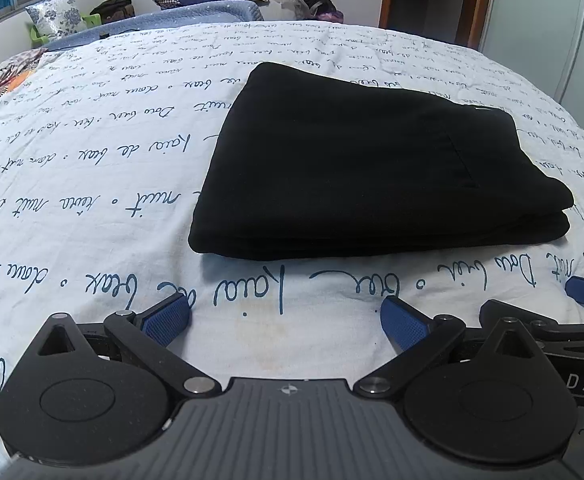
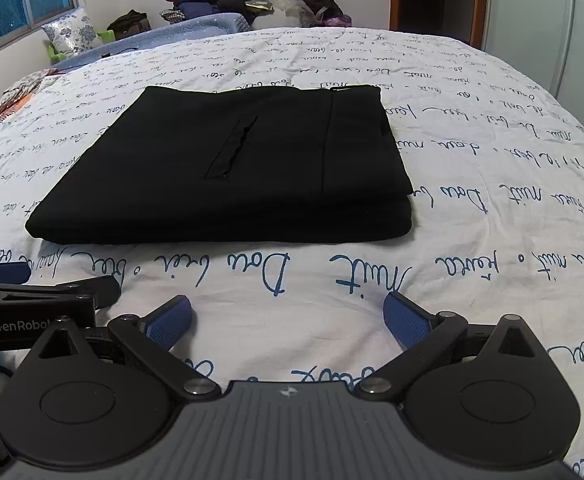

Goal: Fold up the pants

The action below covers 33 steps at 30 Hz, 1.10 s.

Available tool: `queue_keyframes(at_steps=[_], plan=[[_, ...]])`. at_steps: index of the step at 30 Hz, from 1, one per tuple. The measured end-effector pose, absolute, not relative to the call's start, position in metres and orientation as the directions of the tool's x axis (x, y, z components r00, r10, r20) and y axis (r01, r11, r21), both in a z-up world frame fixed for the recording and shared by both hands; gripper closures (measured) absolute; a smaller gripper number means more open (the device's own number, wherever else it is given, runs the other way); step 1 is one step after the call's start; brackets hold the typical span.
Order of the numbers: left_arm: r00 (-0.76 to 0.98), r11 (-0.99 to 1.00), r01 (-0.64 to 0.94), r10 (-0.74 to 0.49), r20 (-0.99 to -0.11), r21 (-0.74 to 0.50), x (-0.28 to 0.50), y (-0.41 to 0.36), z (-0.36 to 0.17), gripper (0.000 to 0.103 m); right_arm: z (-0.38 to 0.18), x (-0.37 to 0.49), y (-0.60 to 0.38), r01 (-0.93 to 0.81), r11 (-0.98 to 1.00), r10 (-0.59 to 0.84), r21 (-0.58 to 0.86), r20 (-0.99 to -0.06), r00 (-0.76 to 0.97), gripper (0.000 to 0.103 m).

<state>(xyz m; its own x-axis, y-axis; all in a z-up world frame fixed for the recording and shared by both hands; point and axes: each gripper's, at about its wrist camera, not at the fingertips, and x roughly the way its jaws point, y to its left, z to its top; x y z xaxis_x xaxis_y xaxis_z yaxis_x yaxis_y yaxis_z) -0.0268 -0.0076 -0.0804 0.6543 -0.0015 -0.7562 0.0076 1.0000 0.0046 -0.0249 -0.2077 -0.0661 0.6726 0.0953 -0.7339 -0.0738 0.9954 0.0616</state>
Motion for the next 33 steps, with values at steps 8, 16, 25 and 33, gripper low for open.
queue_keyframes(at_steps=[8,16,25,33], plan=[[0.645,1.000,0.008,-0.003,-0.764,0.003,-0.0247,-0.0077,-0.0793,0.001,-0.0665,-0.0255,-0.2082,-0.072,0.995,0.095,0.063,-0.731,0.676,0.000],[0.644,1.000,0.008,-0.003,-0.765,0.003,-0.0241,-0.0075,-0.0795,0.001,-0.0663,-0.0256,-0.2083,-0.071,0.995,0.095,0.064,-0.730,0.677,0.000],[0.644,1.000,0.008,-0.003,-0.765,0.003,-0.0241,-0.0076,-0.0795,0.001,-0.0663,-0.0262,-0.2083,-0.070,0.996,0.094,0.064,-0.728,0.680,0.000],[0.644,1.000,0.008,-0.003,-0.765,0.003,-0.0243,-0.0076,-0.0794,0.001,-0.0662,-0.0264,-0.2081,-0.070,0.996,0.094,0.063,-0.727,0.680,0.000]])
